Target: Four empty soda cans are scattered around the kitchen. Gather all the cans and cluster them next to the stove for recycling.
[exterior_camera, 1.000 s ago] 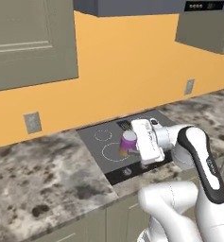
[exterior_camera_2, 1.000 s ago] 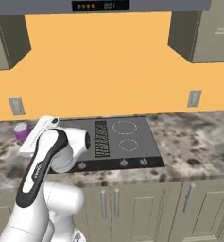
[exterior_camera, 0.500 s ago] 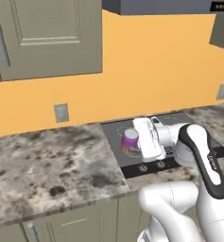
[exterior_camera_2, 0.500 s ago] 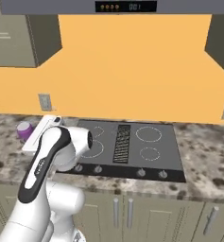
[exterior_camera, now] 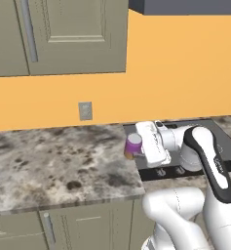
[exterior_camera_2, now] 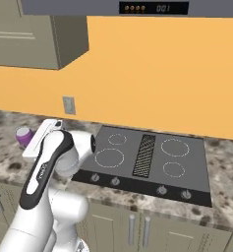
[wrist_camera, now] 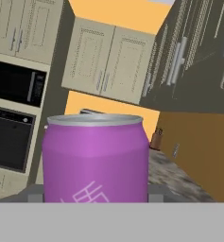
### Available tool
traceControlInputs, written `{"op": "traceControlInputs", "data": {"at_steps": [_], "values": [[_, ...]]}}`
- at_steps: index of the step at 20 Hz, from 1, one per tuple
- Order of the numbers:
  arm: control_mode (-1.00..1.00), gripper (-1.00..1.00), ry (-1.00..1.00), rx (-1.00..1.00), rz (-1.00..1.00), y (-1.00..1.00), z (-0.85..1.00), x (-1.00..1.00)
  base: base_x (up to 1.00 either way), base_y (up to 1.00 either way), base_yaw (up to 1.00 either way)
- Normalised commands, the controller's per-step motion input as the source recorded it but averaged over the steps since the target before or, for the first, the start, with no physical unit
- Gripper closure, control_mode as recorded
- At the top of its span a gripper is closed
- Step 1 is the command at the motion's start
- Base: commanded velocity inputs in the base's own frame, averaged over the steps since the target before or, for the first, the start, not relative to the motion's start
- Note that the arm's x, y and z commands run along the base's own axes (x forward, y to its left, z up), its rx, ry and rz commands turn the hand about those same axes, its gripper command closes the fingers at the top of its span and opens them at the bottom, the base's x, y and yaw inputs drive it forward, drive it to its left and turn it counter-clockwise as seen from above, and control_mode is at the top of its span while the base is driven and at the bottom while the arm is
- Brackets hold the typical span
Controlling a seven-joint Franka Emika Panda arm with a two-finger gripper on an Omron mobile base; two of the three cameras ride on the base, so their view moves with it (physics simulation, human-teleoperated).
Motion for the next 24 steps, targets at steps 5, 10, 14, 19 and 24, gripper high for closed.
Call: {"op": "traceControlInputs", "data": {"at_steps": [5,10,14,19,24], "values": [[1.0,1.0,0.0,0.0,0.0,0.0,0.0,0.0,0.17,-0.21,-0.07],[1.0,1.0,0.0,0.0,0.0,0.0,0.0,0.0,0.2,-0.16,-0.12],[1.0,1.0,0.0,0.0,0.0,0.0,0.0,0.0,0.21,-0.07,-0.13],[1.0,1.0,0.0,0.0,0.0,0.0,0.0,0.0,0.1,0.0,-0.02],[-1.0,1.0,0.0,0.0,0.0,0.0,0.0,0.03,0.0,0.0,0.0]]}}
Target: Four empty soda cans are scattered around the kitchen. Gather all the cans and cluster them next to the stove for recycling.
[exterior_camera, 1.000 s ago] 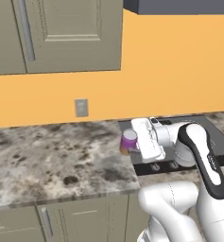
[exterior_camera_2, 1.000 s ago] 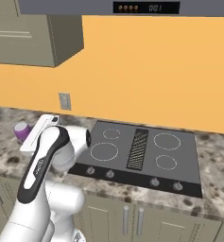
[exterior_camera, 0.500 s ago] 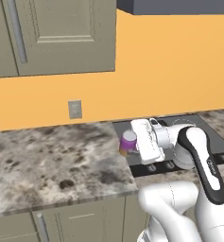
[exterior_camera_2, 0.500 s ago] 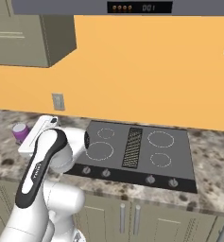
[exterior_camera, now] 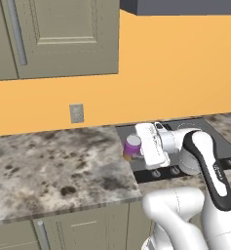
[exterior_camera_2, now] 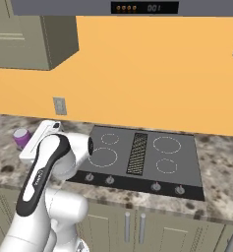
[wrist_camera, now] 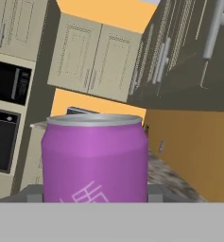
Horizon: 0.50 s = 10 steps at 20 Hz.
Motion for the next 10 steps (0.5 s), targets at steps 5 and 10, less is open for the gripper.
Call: {"op": "traceControlInputs", "data": {"at_steps": [5,10], "values": [[-1.0,1.0,0.01,0.0,0.0,0.0,-0.13,0.51,0.0,0.0,0.0],[-1.0,1.0,0.04,0.0,0.0,-0.08,-0.23,0.79,0.0,0.0,0.0]]}}
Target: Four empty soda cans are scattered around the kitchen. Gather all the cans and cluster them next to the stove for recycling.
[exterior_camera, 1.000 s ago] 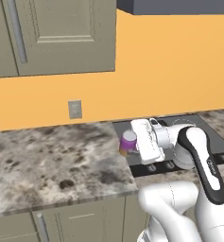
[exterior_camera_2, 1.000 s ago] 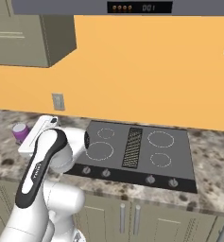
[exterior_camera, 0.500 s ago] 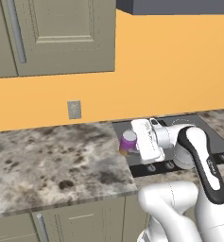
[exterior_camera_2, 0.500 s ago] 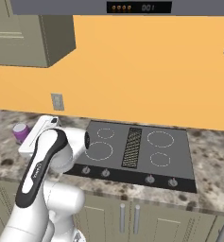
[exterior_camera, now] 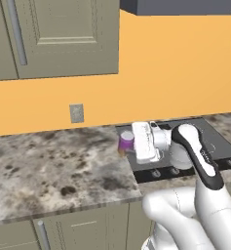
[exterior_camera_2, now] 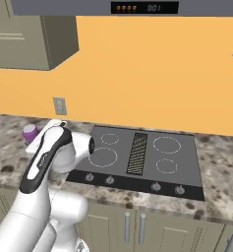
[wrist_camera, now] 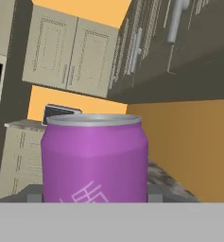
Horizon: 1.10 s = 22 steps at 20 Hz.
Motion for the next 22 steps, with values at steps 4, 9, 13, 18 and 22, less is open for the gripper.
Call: {"op": "traceControlInputs", "data": {"at_steps": [4,9,13,18,22], "values": [[-1.0,1.0,0.03,0.0,0.01,-0.07,-0.24,0.8,0.0,0.0,0.0],[-1.0,1.0,0.0,-0.02,0.0,-0.01,-0.28,0.72,0.0,0.0,0.0],[-1.0,1.0,0.0,-0.07,0.0,0.0,-0.24,0.54,0.0,0.0,0.0],[-1.0,1.0,-0.07,-0.1,0.0,-0.04,-0.27,0.32,0.0,0.0,0.0],[-1.0,1.0,-0.03,-0.07,-0.02,-0.03,-0.22,0.28,0.0,0.0,0.0]]}}
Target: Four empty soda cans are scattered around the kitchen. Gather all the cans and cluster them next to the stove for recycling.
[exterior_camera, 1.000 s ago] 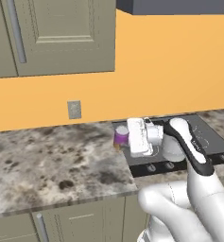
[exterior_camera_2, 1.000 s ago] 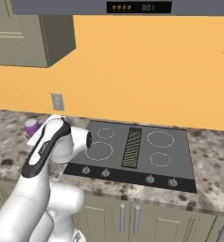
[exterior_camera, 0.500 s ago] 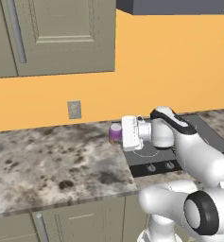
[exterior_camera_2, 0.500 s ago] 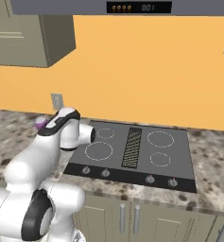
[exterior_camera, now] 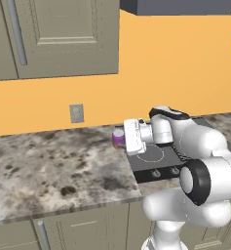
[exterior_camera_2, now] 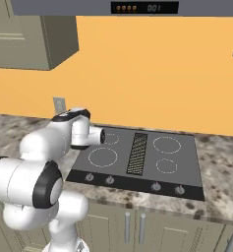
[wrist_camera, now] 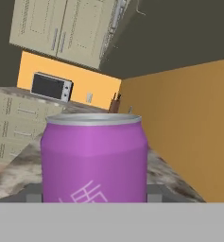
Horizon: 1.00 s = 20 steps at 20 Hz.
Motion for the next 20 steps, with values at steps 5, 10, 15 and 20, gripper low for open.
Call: {"op": "traceControlInputs", "data": {"at_steps": [5,10,15,20], "values": [[-1.0,1.0,0.0,0.0,-0.04,0.0,-0.11,0.28,0.0,0.0,0.0],[-1.0,1.0,0.0,0.0,-0.05,0.0,-0.22,0.19,0.0,0.0,0.0],[-1.0,1.0,0.0,0.0,-0.04,0.0,-0.23,0.24,0.0,0.0,0.0],[-1.0,1.0,0.0,0.0,-0.04,0.0,-0.2,0.27,0.0,0.0,0.0]]}}
